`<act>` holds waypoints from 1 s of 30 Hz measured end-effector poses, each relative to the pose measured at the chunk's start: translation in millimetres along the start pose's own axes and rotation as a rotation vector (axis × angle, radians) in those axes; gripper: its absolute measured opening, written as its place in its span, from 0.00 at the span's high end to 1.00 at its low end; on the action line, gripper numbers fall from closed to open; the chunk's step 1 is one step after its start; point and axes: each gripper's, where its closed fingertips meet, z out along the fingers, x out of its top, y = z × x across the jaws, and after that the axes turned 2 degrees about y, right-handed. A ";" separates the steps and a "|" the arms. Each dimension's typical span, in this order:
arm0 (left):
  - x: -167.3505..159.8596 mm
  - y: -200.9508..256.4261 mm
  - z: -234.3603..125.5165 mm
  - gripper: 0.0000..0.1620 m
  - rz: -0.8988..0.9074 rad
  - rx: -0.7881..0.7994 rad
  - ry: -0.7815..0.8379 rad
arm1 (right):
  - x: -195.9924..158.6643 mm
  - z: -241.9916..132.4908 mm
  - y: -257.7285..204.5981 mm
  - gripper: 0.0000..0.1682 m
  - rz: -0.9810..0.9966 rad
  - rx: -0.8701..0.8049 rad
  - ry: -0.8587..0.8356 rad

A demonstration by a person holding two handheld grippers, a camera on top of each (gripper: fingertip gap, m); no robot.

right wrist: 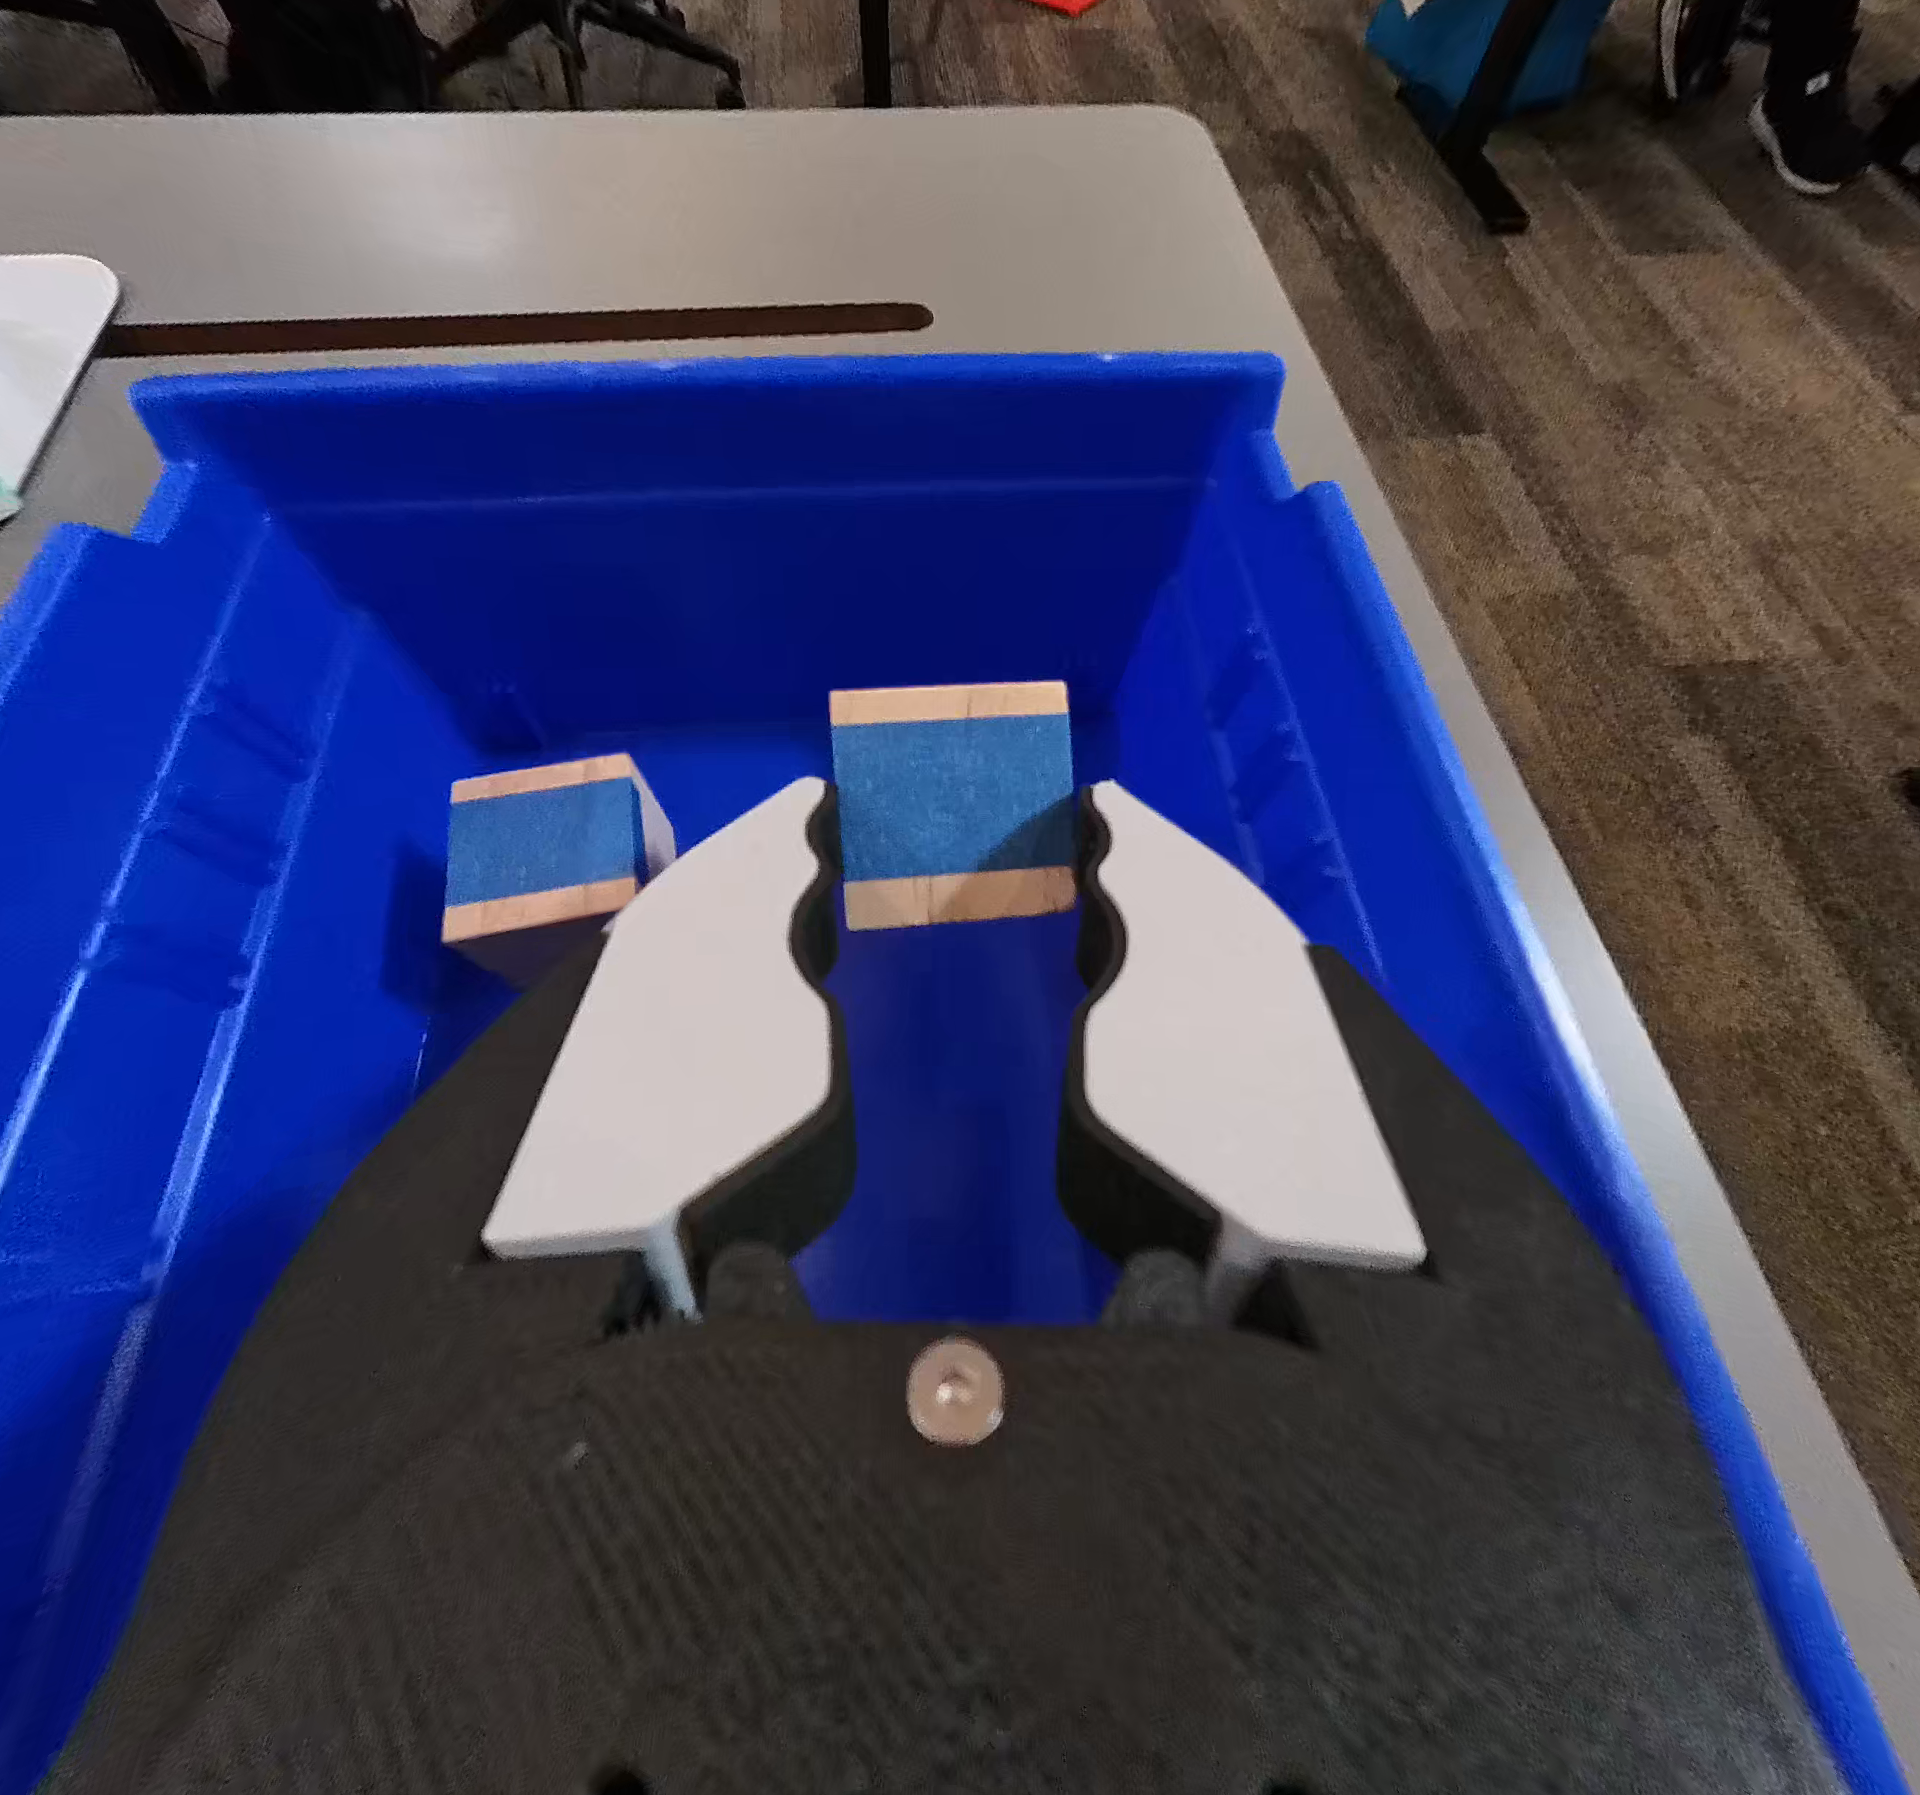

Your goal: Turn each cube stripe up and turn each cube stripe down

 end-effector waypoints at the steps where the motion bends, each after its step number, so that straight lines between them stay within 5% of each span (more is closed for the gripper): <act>1: 1.2 1.4 -3.2 0.60 0.004 0.003 0.011 | -1.9 4.6 -0.8 0.74 0.004 0.000 -0.019; 8: 6.9 8.5 -17.0 0.61 0.021 0.010 0.065 | -28.1 29.9 8.3 0.74 -0.010 -0.075 -0.160; 19: 4.2 5.1 -15.9 0.62 0.000 0.007 0.048 | -19.2 26.6 10.9 0.67 0.078 -0.044 -0.104; 30: 14.0 8.5 -6.0 0.63 0.112 0.032 0.023 | 56.6 -35.3 -25.7 0.68 -0.007 0.049 0.242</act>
